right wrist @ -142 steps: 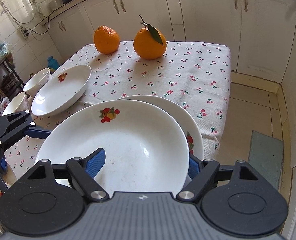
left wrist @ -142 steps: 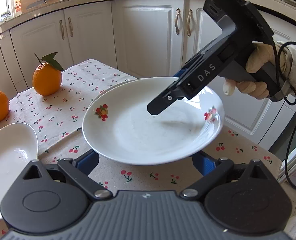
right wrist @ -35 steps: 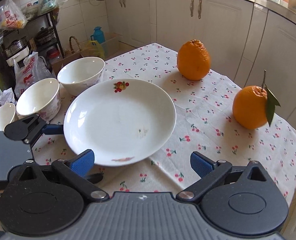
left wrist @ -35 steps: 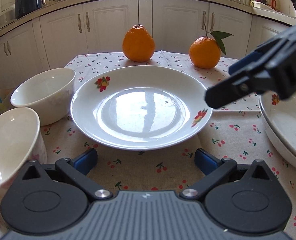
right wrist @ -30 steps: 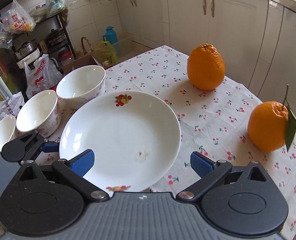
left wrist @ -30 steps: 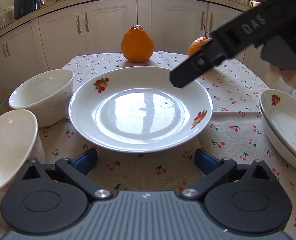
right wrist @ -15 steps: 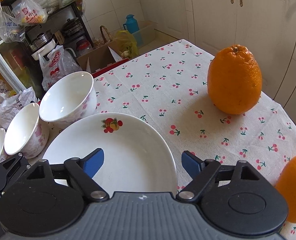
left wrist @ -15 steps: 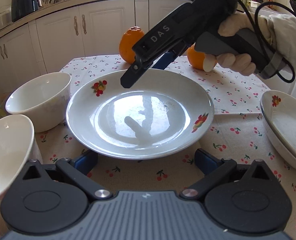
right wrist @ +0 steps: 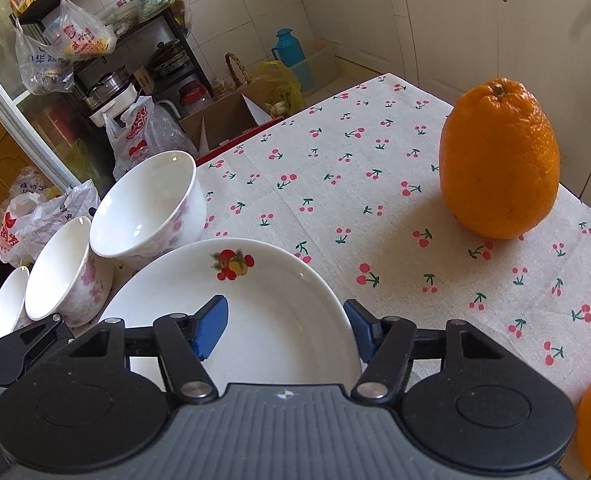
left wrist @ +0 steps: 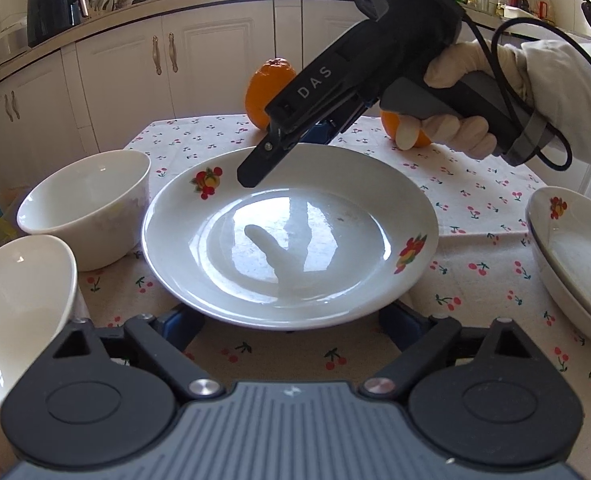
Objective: Organize plates and bowls
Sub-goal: 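Grasp the rim of the white plate beside the bowls with the right tool, then lift the white plate with the right tool and carry it to the plate stack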
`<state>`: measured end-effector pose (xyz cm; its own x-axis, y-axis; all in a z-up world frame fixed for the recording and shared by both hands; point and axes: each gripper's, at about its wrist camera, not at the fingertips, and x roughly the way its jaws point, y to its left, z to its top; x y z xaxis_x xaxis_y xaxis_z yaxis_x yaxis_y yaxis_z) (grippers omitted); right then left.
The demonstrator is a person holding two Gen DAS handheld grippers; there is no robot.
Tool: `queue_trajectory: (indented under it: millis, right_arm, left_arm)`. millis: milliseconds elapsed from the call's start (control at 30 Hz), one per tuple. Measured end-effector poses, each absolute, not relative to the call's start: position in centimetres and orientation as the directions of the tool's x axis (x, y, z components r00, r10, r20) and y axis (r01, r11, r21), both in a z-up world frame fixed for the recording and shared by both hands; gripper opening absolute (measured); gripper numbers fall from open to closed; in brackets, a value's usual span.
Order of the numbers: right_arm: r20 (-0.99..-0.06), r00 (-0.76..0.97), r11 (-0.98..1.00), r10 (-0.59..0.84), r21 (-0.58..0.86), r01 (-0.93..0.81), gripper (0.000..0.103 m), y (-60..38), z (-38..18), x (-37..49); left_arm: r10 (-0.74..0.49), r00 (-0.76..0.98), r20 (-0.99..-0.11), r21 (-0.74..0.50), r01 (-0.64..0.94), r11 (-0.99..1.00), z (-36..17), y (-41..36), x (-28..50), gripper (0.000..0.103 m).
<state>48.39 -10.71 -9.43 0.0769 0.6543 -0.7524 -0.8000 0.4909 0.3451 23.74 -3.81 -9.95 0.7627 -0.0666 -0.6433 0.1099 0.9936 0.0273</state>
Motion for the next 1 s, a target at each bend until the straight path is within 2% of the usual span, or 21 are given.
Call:
queue_trajectory:
  millis: [300,533,1000]
  right_arm:
    - [-0.751,0.084,0.499,0.654,0.346,-0.794,0.068,-11.1,-9.2,48.2]
    - [-0.753,0.101,0.516,0.65,0.34,-0.786,0.068,-11.9,-8.7,47.5]
    - [-0.735,0.151,0.557,0.661,0.346,-0.755,0.068,-15.3,-6.4,43.7]
  left_arm:
    - [-0.078,0.763,-0.642,0.026,0.123,0.992,-9.9,-3.6,23.6,0.09]
    - [-0.077,0.763,-0.642,0.074,0.162,0.984,-9.6,-4.0,23.2,0.089]
    - [-0.153,0.744,-0.651,0.072,0.26,0.963,-7.2,-4.8,20.7,0.088]
